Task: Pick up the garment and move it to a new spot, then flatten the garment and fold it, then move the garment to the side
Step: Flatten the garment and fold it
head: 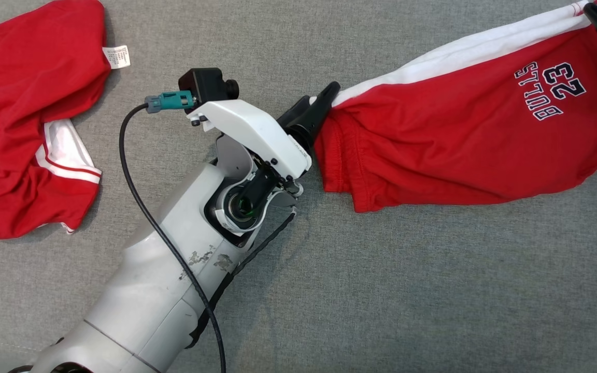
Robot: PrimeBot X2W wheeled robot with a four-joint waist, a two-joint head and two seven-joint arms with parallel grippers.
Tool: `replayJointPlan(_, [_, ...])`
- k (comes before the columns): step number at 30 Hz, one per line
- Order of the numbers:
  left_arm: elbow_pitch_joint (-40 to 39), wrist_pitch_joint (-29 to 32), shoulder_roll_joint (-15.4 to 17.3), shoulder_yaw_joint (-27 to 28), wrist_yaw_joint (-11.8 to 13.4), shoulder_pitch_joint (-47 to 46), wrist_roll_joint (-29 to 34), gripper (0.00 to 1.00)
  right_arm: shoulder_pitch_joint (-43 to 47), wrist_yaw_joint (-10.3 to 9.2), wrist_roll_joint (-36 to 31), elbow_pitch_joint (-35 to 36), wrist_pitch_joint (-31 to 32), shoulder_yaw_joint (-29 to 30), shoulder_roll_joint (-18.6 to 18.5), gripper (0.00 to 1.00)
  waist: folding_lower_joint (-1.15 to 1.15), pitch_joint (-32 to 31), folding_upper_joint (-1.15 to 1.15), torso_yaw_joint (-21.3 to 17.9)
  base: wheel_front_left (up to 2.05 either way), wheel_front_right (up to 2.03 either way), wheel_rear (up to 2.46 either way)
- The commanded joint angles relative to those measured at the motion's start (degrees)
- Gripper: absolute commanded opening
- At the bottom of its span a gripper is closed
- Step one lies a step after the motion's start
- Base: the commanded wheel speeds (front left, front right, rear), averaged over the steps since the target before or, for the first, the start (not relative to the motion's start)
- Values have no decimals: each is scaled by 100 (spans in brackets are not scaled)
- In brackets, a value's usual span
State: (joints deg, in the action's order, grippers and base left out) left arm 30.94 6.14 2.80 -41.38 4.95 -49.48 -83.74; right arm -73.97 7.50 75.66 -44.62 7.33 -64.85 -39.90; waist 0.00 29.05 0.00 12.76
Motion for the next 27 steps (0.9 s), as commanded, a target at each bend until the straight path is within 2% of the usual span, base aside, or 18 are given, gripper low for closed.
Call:
replayJointPlan(1, [67, -98, 22, -19, 11, -111, -15, 100, 4, -2, -6, -45, -97, -21, -32, 100, 0, -10, 0, 6, 0, 0, 0])
replayJointPlan(5, [272, -309, 22, -67, -19, -177, 60, 100, 69, -2, -61, -188, -391, -66, -23, 100, 0, -64, 0, 2, 0, 0, 0])
replayJointPlan(11, [618, -794, 58, -69, -75, -150, 275, 100, 261, -2, -194, -366, -1248, -58, -32, 100, 0, -302, 0, -92, 0, 0, 0])
replayJointPlan(16, [799, -1568, 228, -243, -131, -39, 852, 100, 557, -2, -313, -446, -1987, -63, 8, 100, 0, -639, 0, -277, 0, 0, 0])
replayJointPlan(18, [863, -1829, 326, -312, -63, 57, 1092, 100, 697, -2, -391, -528, -2152, 7, 61, 100, 0, -786, 0, -374, 0, 0, 0])
replayJointPlan(22, [852, -2103, 505, -338, 98, 232, 1699, 100, 913, -2, -632, -507, -2268, 357, 175, 100, 0, -1065, 0, -572, 0, 0, 0])
replayJointPlan(27, [309, -2132, 688, 227, 440, 758, 2928, 100, 1557, -2, -1512, -177, -2258, 1488, 352, 100, 0, -1364, 0, -794, 0, 0, 0])
